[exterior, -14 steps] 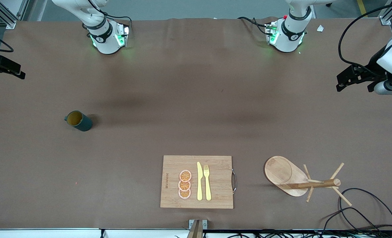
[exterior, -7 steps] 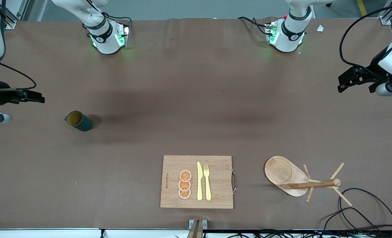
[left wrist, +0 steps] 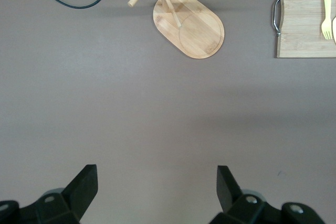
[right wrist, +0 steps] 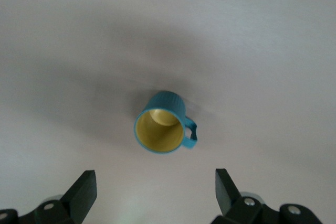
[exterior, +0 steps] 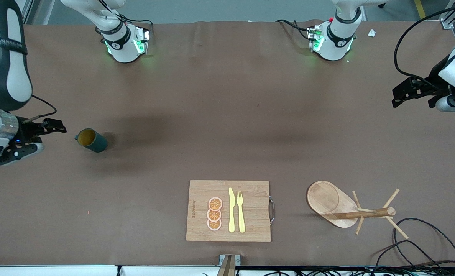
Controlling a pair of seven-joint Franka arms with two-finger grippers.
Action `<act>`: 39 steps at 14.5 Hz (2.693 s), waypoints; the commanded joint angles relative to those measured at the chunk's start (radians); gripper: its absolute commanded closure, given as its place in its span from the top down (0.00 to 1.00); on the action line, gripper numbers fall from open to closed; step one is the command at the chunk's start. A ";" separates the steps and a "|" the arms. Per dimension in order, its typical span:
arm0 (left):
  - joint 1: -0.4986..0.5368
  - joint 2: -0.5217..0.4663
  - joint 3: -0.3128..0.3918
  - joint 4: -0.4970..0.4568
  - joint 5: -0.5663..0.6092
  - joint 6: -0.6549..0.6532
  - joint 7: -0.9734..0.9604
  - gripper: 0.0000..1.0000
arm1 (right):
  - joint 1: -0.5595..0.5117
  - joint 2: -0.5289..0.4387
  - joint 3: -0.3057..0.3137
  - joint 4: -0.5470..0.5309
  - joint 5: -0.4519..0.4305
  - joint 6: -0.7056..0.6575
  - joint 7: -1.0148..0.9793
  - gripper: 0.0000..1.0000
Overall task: Pass cup and hang on rack
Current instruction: 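Lower the right gripper to the teal mug and close on it, then carry the teal mug with the right gripper toward the table middle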
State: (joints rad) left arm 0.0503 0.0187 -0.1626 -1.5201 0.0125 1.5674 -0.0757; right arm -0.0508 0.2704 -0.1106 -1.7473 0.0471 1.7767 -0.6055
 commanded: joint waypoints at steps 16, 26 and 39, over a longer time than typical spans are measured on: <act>0.003 0.001 -0.006 0.011 0.017 -0.041 -0.009 1.00 | -0.038 0.076 0.008 -0.370 0.045 0.452 -0.212 0.00; -0.004 0.018 -0.006 0.014 0.010 -0.001 -0.024 1.00 | 0.060 -0.005 0.009 -0.265 0.050 0.207 0.069 0.00; 0.003 0.015 -0.003 0.014 0.015 -0.003 -0.023 1.00 | 0.681 -0.051 0.014 -0.172 0.148 0.285 1.226 0.00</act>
State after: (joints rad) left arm 0.0529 0.0336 -0.1643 -1.5191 0.0125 1.5662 -0.0840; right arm 0.5673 0.2040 -0.0827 -1.9420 0.1771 2.0324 0.4906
